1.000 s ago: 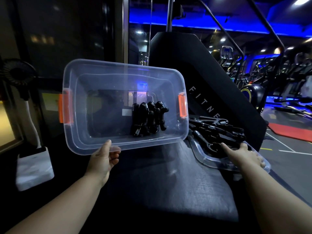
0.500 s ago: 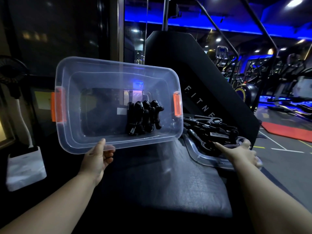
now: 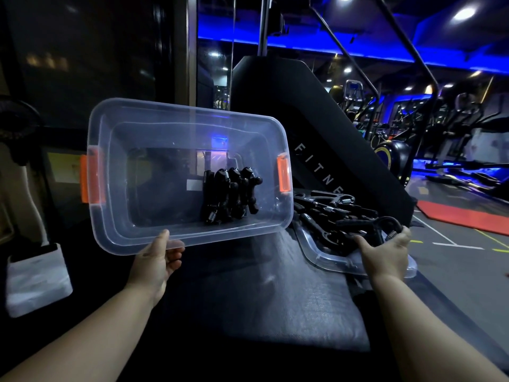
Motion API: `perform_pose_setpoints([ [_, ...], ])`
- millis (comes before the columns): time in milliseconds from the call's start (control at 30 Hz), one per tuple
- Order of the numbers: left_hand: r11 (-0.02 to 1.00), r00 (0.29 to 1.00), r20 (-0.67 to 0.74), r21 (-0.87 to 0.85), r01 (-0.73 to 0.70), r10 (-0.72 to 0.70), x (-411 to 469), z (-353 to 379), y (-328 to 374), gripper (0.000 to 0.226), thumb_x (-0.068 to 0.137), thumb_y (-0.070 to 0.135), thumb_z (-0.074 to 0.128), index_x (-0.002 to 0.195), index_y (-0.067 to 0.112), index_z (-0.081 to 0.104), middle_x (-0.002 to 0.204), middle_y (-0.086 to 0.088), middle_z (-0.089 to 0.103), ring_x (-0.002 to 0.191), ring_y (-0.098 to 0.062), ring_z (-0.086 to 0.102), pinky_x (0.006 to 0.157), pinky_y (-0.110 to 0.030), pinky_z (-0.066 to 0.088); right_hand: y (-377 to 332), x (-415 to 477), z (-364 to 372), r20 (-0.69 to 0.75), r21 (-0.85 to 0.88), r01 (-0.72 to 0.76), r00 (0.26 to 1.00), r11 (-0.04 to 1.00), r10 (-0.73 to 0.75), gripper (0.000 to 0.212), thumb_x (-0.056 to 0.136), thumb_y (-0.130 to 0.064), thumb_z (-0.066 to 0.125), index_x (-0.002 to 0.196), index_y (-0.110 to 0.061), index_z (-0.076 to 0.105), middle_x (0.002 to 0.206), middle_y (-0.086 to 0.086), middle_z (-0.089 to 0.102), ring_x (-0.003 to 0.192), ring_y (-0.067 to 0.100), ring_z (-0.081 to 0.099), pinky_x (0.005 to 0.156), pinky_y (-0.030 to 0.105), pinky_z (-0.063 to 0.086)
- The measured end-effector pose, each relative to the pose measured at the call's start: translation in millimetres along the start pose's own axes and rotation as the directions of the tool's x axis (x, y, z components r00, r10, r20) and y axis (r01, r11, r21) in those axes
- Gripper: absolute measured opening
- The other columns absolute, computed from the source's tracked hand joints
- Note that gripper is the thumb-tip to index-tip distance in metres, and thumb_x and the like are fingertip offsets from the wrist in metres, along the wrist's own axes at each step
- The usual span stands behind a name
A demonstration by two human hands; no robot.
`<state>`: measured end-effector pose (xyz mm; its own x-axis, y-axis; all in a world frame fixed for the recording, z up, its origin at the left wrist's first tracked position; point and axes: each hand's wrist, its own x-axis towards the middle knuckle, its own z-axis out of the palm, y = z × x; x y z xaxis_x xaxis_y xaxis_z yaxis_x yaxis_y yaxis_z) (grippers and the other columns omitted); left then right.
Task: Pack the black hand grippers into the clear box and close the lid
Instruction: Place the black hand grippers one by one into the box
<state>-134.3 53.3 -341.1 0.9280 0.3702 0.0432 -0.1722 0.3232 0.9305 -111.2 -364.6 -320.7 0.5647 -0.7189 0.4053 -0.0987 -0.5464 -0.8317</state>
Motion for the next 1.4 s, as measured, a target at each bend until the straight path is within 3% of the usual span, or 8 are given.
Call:
perform_pose_setpoints([
  [367, 1.0, 1.0, -0.003, -0.005, 0.016, -0.016, -1.7, 0.8, 2.5, 0.038, 0.095, 0.035, 0.049, 0.076, 0.007, 0.065, 0.075, -0.005, 0.064, 0.07, -0.012, 0.055, 0.063, -0.026, 0.044, -20.9, -24.0, -5.6, -0.017, 0.159, 0.121, 0.993, 0.98, -0.12, 0.081, 0.088, -0.016, 0.061, 0.152, -0.018, 0.011, 0.127, 0.028, 0.053, 0.108, 0.042, 0.055, 0.089, 0.038, 0.038],
  [533, 0.999, 1.0, 0.002, -0.015, 0.029, -0.029, -4.0, 1.0, 4.6, 0.037, 0.096, 0.034, 0.049, 0.077, 0.006, 0.065, 0.075, -0.005, 0.063, 0.068, -0.012, 0.055, 0.061, -0.025, 0.044, -75.6, -46.8, -10.1, -0.184, 0.433, 0.326, 0.945, 0.841, -0.271, 0.08, 0.085, -0.005, 0.06, 0.152, -0.01, 0.016, 0.12, 0.0, 0.044, 0.096, -0.005, 0.046, 0.079, -0.009, 0.023],
  [667, 0.998, 0.999, 0.018, -0.03, 0.048, -0.048, -4.4, -1.9, 4.6, 0.038, 0.094, 0.035, 0.051, 0.075, 0.006, 0.067, 0.068, -0.004, 0.065, 0.064, -0.013, 0.057, 0.06, -0.025, 0.045, -124.1, -61.2, -5.3, -0.141, 0.573, 0.372, 0.923, 0.73, -0.359, 0.086, 0.081, -0.008, 0.059, 0.153, -0.02, 0.014, 0.126, -0.014, 0.056, 0.1, -0.013, 0.053, 0.082, -0.003, 0.032],
  [767, 0.997, 0.997, 0.031, -0.044, 0.066, -0.065, -4.2, -3.6, 4.7, 0.038, 0.093, 0.035, 0.053, 0.073, 0.007, 0.068, 0.065, -0.003, 0.067, 0.063, -0.012, 0.059, 0.06, -0.025, 0.046, -152.6, -72.2, 12.3, -0.033, 0.596, 0.363, 0.902, 0.716, -0.43, 0.087, 0.082, -0.006, 0.061, 0.152, -0.032, 0.016, 0.107, -0.034, 0.057, 0.086, -0.022, 0.054, 0.076, 0.0, 0.037],
  [867, 0.996, 0.996, 0.05, -0.047, 0.08, -0.078, -4.8, -5.3, 5.9, 0.039, 0.092, 0.036, 0.054, 0.069, 0.009, 0.071, 0.066, -0.003, 0.07, 0.063, -0.011, 0.061, 0.06, -0.025, 0.047, -174.7, -83.4, 39.6, 0.138, 0.558, 0.318, 0.875, 0.766, -0.464, 0.088, 0.082, -0.007, 0.061, 0.148, -0.045, 0.016, 0.091, -0.021, 0.062, 0.067, -0.007, 0.06, 0.065, 0.014, 0.048],
  [1033, 0.988, 0.988, 0.095, -0.078, 0.131, -0.123, -6.7, -6.6, 8.6, 0.034, 0.09, 0.036, 0.056, 0.077, 0.01, 0.073, 0.073, -0.006, 0.071, 0.059, -0.01, 0.062, 0.058, -0.023, 0.047, -205.9, -103.4, 92.9, 0.318, 0.465, 0.318, 0.811, 0.826, -0.491, 0.059, 0.077, -0.016, 0.062, 0.123, -0.039, 0.033, 0.073, 0.001, 0.062, 0.054, 0.017, 0.057, 0.055, 0.026, 0.042],
  [1167, 0.979, 0.984, 0.101, -0.128, 0.159, -0.146, -7.0, -6.3, 11.7, 0.031, 0.09, 0.032, 0.058, 0.086, 0.003, 0.069, 0.072, -0.009, 0.068, 0.057, -0.011, 0.06, 0.053, -0.021, 0.047, -227.1, -117.5, 130.3, 0.478, 0.314, 0.348, 0.746, 0.884, -0.463, 0.058, 0.08, -0.014, 0.057, 0.119, -0.046, 0.028, 0.069, -0.003, 0.059, 0.053, 0.013, 0.055, 0.036, 0.014, 0.033],
  [1400, 0.982, 0.982, 0.129, -0.114, 0.151, -0.136, -11.2, -5.9, 16.4, 0.039, 0.092, 0.032, 0.054, 0.068, 0.009, 0.075, 0.071, -0.006, 0.071, 0.062, -0.011, 0.06, 0.06, -0.022, 0.046, -244.5, -129.3, 170.9, 0.596, 0.166, 0.43, 0.673, 0.888, -0.437, 0.061, 0.081, -0.011, 0.052, 0.129, -0.041, 0.03, 0.088, 0.005, 0.058, 0.074, 0.03, 0.059, 0.065, 0.036, 0.051],
])
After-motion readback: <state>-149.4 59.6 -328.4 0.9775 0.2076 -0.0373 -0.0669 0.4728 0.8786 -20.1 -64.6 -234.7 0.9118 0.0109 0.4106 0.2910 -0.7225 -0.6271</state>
